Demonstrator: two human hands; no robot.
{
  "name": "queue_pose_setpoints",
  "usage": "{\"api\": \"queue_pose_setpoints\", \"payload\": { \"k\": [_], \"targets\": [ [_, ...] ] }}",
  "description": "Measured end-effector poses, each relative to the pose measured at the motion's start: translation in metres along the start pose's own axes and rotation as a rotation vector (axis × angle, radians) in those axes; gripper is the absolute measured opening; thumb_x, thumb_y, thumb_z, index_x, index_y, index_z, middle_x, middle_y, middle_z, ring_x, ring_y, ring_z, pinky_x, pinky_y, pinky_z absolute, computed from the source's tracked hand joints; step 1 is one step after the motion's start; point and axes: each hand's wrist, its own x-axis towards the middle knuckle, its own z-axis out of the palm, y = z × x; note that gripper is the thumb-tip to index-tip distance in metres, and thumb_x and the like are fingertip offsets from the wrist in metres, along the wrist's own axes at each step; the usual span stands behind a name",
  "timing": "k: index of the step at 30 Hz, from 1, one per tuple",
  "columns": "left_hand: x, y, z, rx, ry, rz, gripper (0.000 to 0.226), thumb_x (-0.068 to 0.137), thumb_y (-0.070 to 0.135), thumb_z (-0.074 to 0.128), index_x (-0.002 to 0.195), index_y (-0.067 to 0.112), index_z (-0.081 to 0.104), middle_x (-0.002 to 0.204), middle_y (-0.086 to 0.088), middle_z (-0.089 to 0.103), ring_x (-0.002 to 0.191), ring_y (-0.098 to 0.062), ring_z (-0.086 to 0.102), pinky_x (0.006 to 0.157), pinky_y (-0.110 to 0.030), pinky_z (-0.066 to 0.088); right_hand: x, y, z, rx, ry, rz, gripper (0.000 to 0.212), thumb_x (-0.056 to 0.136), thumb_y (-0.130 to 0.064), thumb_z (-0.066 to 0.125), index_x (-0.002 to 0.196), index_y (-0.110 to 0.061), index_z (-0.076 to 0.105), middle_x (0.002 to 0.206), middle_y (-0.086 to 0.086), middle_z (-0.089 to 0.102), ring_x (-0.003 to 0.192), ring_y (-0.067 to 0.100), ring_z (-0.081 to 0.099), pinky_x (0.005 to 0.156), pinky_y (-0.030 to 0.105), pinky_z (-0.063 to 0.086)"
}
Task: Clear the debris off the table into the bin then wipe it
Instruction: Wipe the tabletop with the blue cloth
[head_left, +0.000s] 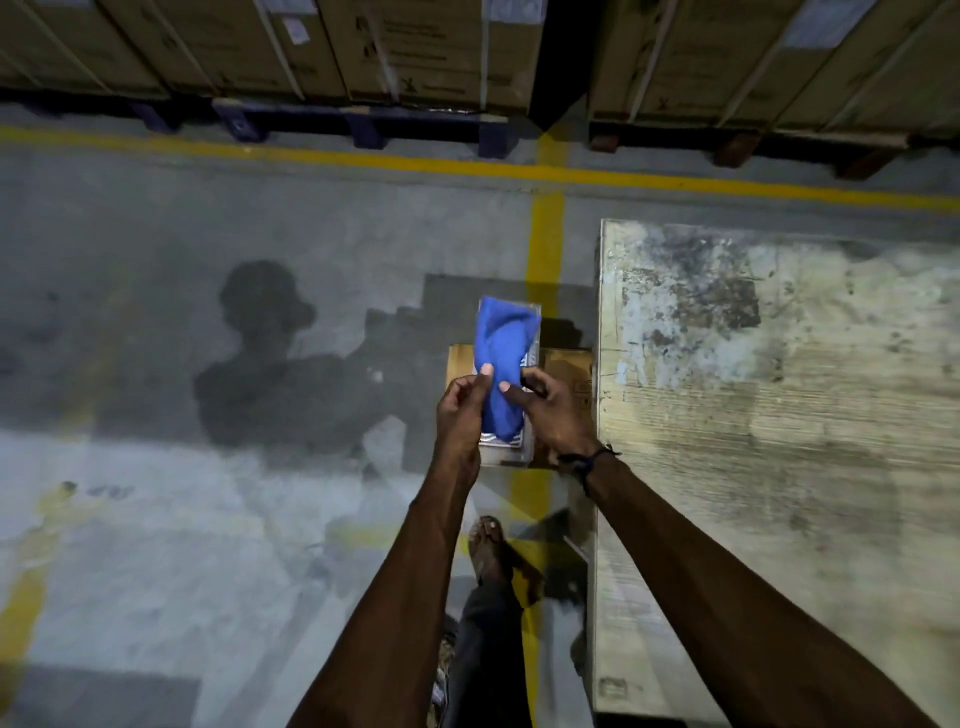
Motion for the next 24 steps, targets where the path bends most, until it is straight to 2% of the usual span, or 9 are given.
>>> {"api": "queue_pose_setpoints", "payload": {
  "k": [2, 4, 7, 11, 14, 17, 19, 24],
  "targets": [
    [-0.018, 0.02, 0.002, 0.017, -0.027, 0.039, 0.022, 0.094, 0.024, 0.079, 0.082, 0.019, 0.062, 0.092, -0.01, 0.065, 0.089, -0.022, 0.062, 0.083, -0.039, 0.052, -0.018, -0.023, 0.0, -0.016, -0.04, -0.014, 0.01, 0.096, -0.002, 0.069, 0.104, -0.001, 0.064, 0.11, 0.016, 0.071, 0.098, 0.021, 0.067, 0.085, 0.028, 0.058],
    [-0.042, 0.043, 0.005, 0.025, -0.056, 0.068, 0.02, 0.094, 0.017, 0.078, 0.093, 0.014, 0.059, 0.089, -0.006, 0.069, 0.084, -0.018, 0.065, 0.077, -0.031, 0.055, -0.038, -0.048, -0.002, -0.013, -0.053, -0.024, 0.014, 0.095, -0.002, 0.071, 0.096, -0.009, 0.059, 0.106, 0.014, 0.069, 0.097, 0.021, 0.066, 0.081, 0.028, 0.056],
    [-0.078, 0.072, 0.011, 0.021, -0.157, 0.117, 0.036, 0.088, 0.021, 0.079, 0.117, 0.006, 0.061, 0.109, -0.012, 0.075, 0.096, -0.022, 0.07, 0.081, -0.032, 0.059, -0.07, -0.086, -0.006, 0.036, -0.048, -0.024, 0.024, 0.091, -0.001, 0.075, 0.091, -0.015, 0.056, 0.106, 0.008, 0.07, 0.096, 0.017, 0.068, 0.078, 0.024, 0.057],
    [-0.13, 0.101, 0.027, 0.078, -0.263, 0.165, 0.031, 0.089, 0.024, 0.076, 0.114, 0.009, 0.066, 0.116, -0.014, 0.073, 0.107, -0.029, 0.068, 0.096, -0.048, 0.056, -0.116, -0.129, -0.021, 0.109, -0.006, -0.06, 0.033, 0.084, -0.009, 0.084, 0.104, -0.014, 0.058, 0.12, 0.014, 0.071, 0.107, 0.025, 0.071, 0.092, 0.039, 0.058],
    [-0.165, 0.117, 0.044, 0.108, -0.282, 0.204, 0.029, 0.089, 0.023, 0.076, 0.113, 0.012, 0.065, 0.115, -0.01, 0.075, 0.108, -0.027, 0.07, 0.098, -0.05, 0.056, -0.148, -0.157, -0.038, 0.201, 0.035, -0.068, 0.052, 0.086, -0.02, 0.085, 0.126, -0.004, 0.056, 0.126, 0.016, 0.071, 0.115, 0.033, 0.071, 0.095, 0.044, 0.059],
    [-0.201, 0.123, 0.06, 0.13, -0.3, 0.221, 0.022, 0.098, 0.018, 0.073, 0.117, 0.01, 0.064, 0.117, -0.009, 0.076, 0.109, -0.029, 0.072, 0.095, -0.048, 0.058, -0.183, -0.179, -0.063, 0.158, 0.026, -0.122, 0.038, 0.098, -0.021, 0.071, 0.128, 0.001, 0.062, 0.123, 0.013, 0.074, 0.109, 0.025, 0.073, 0.085, 0.035, 0.058],
    [-0.226, 0.124, 0.073, 0.147, -0.297, 0.244, 0.022, 0.099, 0.027, 0.073, 0.113, 0.011, 0.066, 0.115, -0.007, 0.077, 0.108, -0.027, 0.073, 0.092, -0.045, 0.058, -0.204, -0.188, -0.083, 0.134, -0.025, -0.194, 0.031, 0.102, -0.021, 0.065, 0.124, 0.0, 0.067, 0.121, 0.01, 0.075, 0.107, 0.019, 0.073, 0.084, 0.03, 0.057],
    [-0.286, 0.114, 0.109, 0.226, -0.274, 0.411, 0.032, 0.09, 0.035, 0.075, 0.099, 0.014, 0.052, 0.094, -0.002, 0.066, 0.087, -0.014, 0.066, 0.078, -0.038, 0.053, -0.247, -0.204, -0.131, 0.074, -0.039, -0.306, 0.019, 0.102, -0.019, 0.065, 0.121, -0.016, 0.068, 0.121, 0.011, 0.074, 0.11, 0.025, 0.072, 0.095, 0.045, 0.058]
  ]
}}
